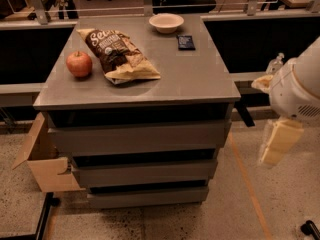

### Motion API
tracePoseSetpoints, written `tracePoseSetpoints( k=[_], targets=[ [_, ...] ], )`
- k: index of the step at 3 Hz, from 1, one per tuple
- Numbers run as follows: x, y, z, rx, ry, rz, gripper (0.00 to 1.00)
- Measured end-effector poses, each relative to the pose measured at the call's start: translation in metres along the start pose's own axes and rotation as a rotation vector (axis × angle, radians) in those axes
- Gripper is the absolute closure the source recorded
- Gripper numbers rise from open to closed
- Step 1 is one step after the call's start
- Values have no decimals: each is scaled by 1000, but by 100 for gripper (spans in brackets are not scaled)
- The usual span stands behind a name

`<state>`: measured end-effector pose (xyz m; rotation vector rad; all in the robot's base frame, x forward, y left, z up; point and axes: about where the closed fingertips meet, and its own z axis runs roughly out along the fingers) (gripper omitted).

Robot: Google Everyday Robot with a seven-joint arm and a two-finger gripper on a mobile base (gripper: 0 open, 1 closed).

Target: Open bottom drawer

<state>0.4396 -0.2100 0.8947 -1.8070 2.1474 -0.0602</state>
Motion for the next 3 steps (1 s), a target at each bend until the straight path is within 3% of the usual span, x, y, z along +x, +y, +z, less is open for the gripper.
tracePoseSetpoints(
  k=[1, 2, 3],
  targets=[
    [17, 22, 63, -40, -71, -1, 0],
    [34, 56, 151, -120, -125, 66, 0],
    [34, 56, 150, -120, -125, 65, 0]
  ],
)
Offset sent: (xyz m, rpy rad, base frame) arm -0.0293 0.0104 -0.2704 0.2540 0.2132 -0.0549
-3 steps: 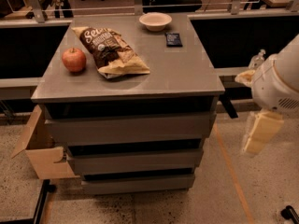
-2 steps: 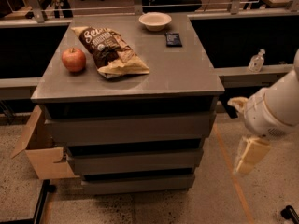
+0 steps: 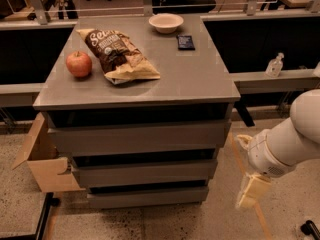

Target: Open bottom drawer

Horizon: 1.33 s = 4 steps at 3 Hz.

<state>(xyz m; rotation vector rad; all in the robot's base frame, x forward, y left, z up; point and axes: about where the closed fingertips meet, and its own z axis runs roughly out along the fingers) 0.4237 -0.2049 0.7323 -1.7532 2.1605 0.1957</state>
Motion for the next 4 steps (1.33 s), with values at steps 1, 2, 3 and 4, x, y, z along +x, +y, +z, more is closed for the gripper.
tracePoseSetpoints(
  k=[1, 2, 3, 4],
  targets=[
    [6, 12, 28, -20, -74, 26, 0],
    [20, 38, 83, -61, -173, 94, 0],
    [24, 62, 139, -107, -200, 129, 0],
    [26, 88, 208, -155, -189, 166, 0]
  ],
)
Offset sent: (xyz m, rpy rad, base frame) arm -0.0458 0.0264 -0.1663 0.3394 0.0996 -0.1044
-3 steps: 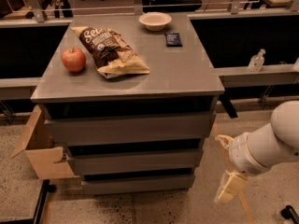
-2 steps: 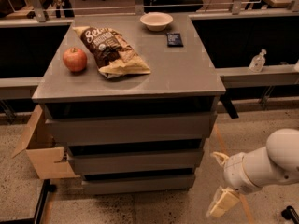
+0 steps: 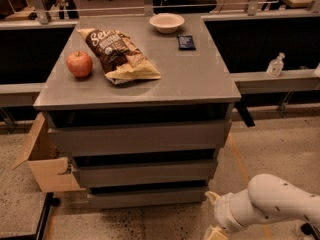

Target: Open bottom drawer

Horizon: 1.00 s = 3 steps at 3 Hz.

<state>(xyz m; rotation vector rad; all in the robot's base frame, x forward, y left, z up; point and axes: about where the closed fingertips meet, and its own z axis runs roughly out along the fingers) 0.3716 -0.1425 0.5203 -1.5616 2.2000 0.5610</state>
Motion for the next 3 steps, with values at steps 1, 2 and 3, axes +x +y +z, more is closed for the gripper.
tracePoseSetpoints(
  k=[1, 2, 3],
  targets=[
    [22, -2, 88, -11, 1, 91, 0],
    [22, -1, 85, -16, 4, 87, 0],
    [25, -3, 96, -30, 19, 90, 0]
  ],
)
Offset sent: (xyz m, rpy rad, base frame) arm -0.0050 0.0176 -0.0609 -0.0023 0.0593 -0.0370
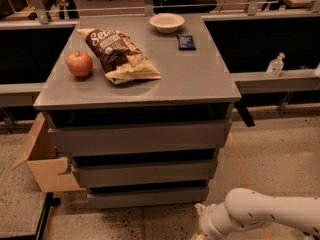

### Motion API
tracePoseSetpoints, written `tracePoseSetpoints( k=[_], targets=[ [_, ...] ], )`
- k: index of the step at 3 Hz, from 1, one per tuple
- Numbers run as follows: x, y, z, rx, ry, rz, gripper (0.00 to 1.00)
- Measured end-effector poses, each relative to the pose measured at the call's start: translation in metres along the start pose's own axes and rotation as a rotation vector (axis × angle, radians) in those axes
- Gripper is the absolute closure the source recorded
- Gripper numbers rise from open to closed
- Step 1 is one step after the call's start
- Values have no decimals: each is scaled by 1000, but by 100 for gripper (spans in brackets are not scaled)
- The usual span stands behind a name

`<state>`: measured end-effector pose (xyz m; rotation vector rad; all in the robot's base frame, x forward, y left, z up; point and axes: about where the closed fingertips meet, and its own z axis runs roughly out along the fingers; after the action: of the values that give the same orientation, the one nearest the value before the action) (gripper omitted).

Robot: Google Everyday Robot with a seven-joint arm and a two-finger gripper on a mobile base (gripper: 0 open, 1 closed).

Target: Open bottom drawer

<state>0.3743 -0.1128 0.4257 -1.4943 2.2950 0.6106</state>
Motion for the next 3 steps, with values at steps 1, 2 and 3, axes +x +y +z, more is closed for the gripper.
tracePoseSetpoints(
  k=[1, 2, 3],
  targets=[
    [7, -21, 25, -4, -7, -22, 0],
    [24, -56, 82, 4, -62, -41, 0],
    [32, -74, 128, 4, -99, -49, 0]
  ],
)
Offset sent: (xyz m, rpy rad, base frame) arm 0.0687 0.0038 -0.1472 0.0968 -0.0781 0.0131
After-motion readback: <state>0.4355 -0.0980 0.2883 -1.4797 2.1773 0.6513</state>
